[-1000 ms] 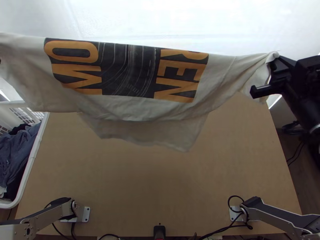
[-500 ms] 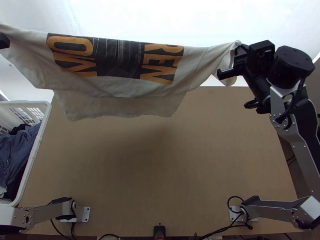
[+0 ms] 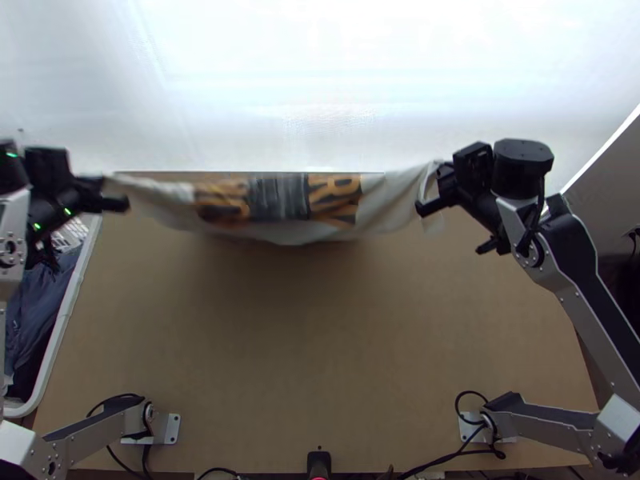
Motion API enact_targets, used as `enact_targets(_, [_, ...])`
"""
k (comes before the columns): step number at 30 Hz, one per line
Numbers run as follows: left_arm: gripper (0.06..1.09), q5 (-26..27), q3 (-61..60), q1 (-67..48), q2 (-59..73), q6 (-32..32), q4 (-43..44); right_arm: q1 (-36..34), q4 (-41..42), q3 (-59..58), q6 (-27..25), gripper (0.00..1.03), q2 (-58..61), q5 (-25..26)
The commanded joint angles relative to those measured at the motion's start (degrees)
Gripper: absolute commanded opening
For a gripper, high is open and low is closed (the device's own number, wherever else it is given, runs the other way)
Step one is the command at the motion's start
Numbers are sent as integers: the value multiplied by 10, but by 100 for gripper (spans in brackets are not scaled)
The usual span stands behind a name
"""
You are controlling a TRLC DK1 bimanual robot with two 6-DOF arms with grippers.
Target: Fold the t-shirt
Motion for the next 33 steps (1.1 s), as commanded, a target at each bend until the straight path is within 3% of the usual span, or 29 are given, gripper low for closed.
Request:
enact_targets(1, [10,97,-82,-33,-46,58,-269,-82,-59,-125,-8,3,-88,-72])
enact_targets(7, [10,79,-103,-109,-139,65,-295,-145,-157,-134,-46,3,-168,-113])
enact_targets(12, [10,86,-121,-86,-107,46,-242,-202,-159,-147,-52,3,-185,-133])
enact_targets(19, [10,87,-333,-103,-64,-13,-52,-201,-14,-285,-37,3,-148,-134])
enact_targets(24, [10,45,-493,-158,-26,-29,65,-200,113,-359,-36,3,-58,-134])
enact_targets(33, [10,13,-481,-203,18,-51,139,-206,228,-355,-34,3,69,-122])
